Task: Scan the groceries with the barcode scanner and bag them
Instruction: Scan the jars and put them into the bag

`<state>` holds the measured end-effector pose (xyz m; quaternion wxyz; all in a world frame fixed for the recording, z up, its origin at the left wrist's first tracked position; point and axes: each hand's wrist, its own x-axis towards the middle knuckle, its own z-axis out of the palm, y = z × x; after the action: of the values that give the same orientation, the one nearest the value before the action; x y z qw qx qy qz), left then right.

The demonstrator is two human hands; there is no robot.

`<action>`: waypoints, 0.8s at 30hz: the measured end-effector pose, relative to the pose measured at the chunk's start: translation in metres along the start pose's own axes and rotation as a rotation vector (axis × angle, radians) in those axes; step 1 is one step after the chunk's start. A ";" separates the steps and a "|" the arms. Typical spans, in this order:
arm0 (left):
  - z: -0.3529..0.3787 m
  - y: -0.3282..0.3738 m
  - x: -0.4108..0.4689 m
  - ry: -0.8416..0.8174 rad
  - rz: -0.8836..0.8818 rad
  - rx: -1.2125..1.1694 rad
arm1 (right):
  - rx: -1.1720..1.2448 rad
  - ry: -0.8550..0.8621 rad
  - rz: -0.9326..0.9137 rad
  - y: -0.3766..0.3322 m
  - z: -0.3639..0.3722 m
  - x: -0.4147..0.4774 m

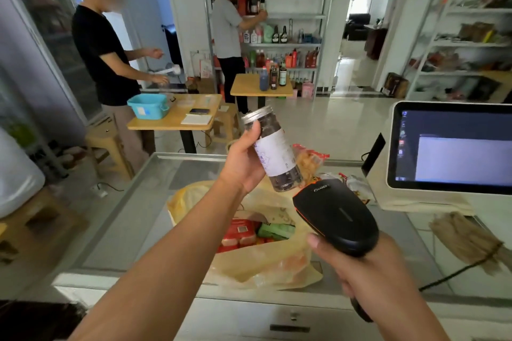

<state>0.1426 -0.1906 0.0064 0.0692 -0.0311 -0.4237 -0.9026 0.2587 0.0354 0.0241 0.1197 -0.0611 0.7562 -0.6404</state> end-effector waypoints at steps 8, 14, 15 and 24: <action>0.014 -0.017 -0.004 0.103 -0.092 -0.217 | 0.052 0.004 0.020 0.002 -0.001 -0.005; 0.028 -0.030 0.004 0.117 0.057 0.155 | 0.058 -0.006 0.044 0.001 -0.009 -0.007; 0.030 -0.030 0.008 0.097 0.098 0.167 | 0.060 -0.004 0.057 0.001 -0.009 -0.008; 0.037 -0.039 0.027 0.061 0.163 0.246 | 0.056 0.093 0.072 0.018 -0.009 0.000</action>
<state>0.1102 -0.1402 0.0034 0.1586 -0.0292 -0.5248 -0.8358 0.2575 0.0469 0.0078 0.1090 -0.0007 0.7445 -0.6586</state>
